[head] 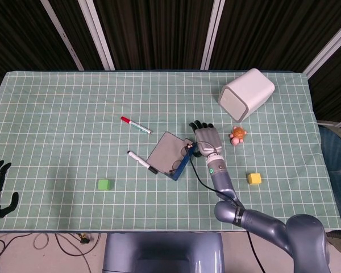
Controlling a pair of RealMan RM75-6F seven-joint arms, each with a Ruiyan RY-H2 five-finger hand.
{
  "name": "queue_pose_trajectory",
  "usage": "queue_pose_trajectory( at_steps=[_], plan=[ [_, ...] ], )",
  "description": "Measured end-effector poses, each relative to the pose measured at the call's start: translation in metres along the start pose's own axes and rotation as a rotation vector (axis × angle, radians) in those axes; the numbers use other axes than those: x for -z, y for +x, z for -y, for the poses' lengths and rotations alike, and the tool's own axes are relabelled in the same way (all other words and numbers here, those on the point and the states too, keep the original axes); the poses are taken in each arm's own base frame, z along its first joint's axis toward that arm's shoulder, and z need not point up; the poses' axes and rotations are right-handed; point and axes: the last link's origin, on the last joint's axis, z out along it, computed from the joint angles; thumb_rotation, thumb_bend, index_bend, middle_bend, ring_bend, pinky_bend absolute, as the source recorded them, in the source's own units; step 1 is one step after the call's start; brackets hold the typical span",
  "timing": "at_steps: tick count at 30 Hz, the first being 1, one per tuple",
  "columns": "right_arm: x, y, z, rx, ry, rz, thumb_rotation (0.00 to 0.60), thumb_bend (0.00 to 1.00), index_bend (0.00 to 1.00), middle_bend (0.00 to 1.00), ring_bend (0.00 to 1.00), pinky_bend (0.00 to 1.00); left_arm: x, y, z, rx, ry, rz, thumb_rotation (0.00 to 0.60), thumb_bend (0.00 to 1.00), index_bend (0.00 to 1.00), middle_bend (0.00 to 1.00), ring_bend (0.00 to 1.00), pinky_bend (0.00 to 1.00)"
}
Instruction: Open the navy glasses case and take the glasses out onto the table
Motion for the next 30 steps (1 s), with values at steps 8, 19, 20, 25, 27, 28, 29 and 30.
queue_pose_trajectory(
  at_steps=[8, 19, 20, 25, 27, 28, 29, 30],
  plan=[
    [-0.021, 0.006, 0.009, -0.057, 0.013, 0.03, 0.6, 0.1, 0.21, 0.18, 0.22, 0.23, 0.0, -0.001, 0.0, 0.003, 0.011, 0.005, 0.6, 0.46, 0.05, 0.0, 0.0, 0.0],
    [-0.038, 0.01, 0.021, -0.059, 0.023, 0.027, 0.6, 0.1, 0.21, 0.18, 0.22, 0.23, -0.001, -0.001, 0.001, 0.012, 0.024, 0.01, 0.6, 0.46, 0.05, 0.0, 0.0, 0.0],
    [-0.04, 0.011, 0.023, -0.062, 0.025, 0.029, 0.6, 0.09, 0.21, 0.18, 0.22, 0.23, -0.001, -0.001, 0.001, 0.013, 0.025, 0.011, 0.6, 0.46, 0.05, 0.0, 0.0, 0.0],
    [-0.045, 0.009, 0.03, -0.072, 0.03, 0.037, 0.6, 0.09, 0.21, 0.18, 0.22, 0.23, -0.001, -0.001, 0.002, 0.016, 0.028, 0.011, 0.6, 0.46, 0.05, 0.0, 0.0, 0.0],
    [-0.047, 0.008, 0.032, -0.078, 0.03, 0.035, 0.6, 0.09, 0.21, 0.18, 0.22, 0.23, -0.001, -0.001, 0.002, 0.017, 0.029, 0.011, 0.6, 0.46, 0.05, 0.0, 0.0, 0.0],
    [-0.048, 0.008, 0.033, -0.081, 0.03, 0.034, 0.6, 0.09, 0.21, 0.18, 0.22, 0.23, -0.001, -0.001, 0.002, 0.017, 0.029, 0.012, 0.6, 0.46, 0.05, 0.0, 0.0, 0.0],
    [-0.049, 0.008, 0.034, -0.083, 0.03, 0.032, 0.6, 0.09, 0.21, 0.18, 0.22, 0.23, -0.001, -0.001, 0.002, 0.017, 0.028, 0.013, 0.6, 0.46, 0.05, 0.0, 0.0, 0.0],
    [-0.049, 0.008, 0.034, -0.086, 0.031, 0.028, 0.6, 0.09, 0.21, 0.18, 0.22, 0.23, -0.001, -0.001, 0.001, 0.017, 0.027, 0.014, 0.6, 0.46, 0.05, 0.0, 0.0, 0.0]
  ],
)
